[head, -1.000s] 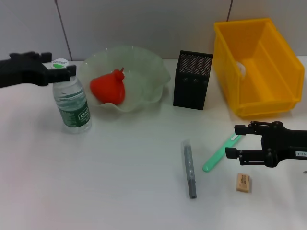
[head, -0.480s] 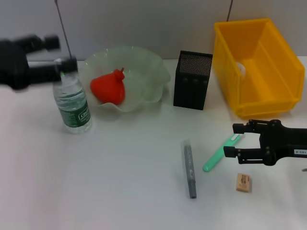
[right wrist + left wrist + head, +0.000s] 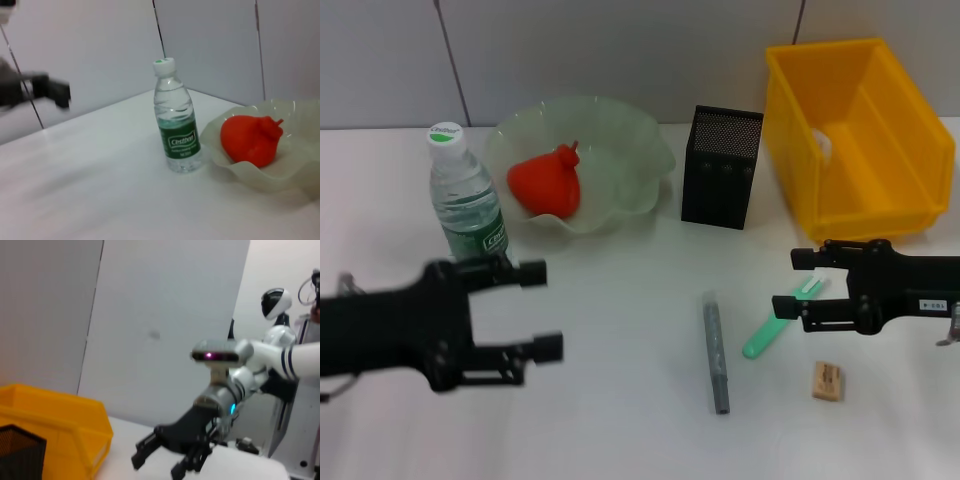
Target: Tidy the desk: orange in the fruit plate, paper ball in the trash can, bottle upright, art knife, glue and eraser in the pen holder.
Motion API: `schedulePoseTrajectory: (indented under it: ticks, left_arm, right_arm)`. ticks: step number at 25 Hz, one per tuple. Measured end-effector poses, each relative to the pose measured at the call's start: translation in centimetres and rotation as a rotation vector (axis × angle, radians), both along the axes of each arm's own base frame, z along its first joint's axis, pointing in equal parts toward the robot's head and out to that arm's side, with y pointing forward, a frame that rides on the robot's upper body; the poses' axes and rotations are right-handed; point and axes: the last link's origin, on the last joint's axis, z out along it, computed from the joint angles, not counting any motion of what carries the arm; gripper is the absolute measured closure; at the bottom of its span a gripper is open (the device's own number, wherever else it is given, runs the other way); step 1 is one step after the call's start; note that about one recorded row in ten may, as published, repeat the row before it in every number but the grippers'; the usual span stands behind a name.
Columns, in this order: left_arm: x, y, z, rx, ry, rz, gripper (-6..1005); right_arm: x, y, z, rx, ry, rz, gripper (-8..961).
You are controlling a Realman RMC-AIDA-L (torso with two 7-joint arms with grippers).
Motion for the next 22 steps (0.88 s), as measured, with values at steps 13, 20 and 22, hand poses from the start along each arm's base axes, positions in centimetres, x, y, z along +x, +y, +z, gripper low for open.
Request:
schedulePoseTrajectory:
  ticks: [13, 20, 22]
  left_arm:
    - [-2.9, -1.2, -5.2, 0.075, 0.081, -0.062, 152]
    - [-2.7, -1.0, -5.5, 0.098, 0.089, -0.092, 152]
    - [-2.7, -0.9, -5.6, 0.098, 0.086, -0.089, 152]
  right_arm:
    - [-6.4, 3.6, 0.8, -0.171, -0.054, -0.174, 162]
    - [-9.8, 6.4, 0.9, -0.203, -0.324, -0.334, 162]
    - [-10.4, 7.1, 1.0, -0.200, -0.386, -0.364, 162]
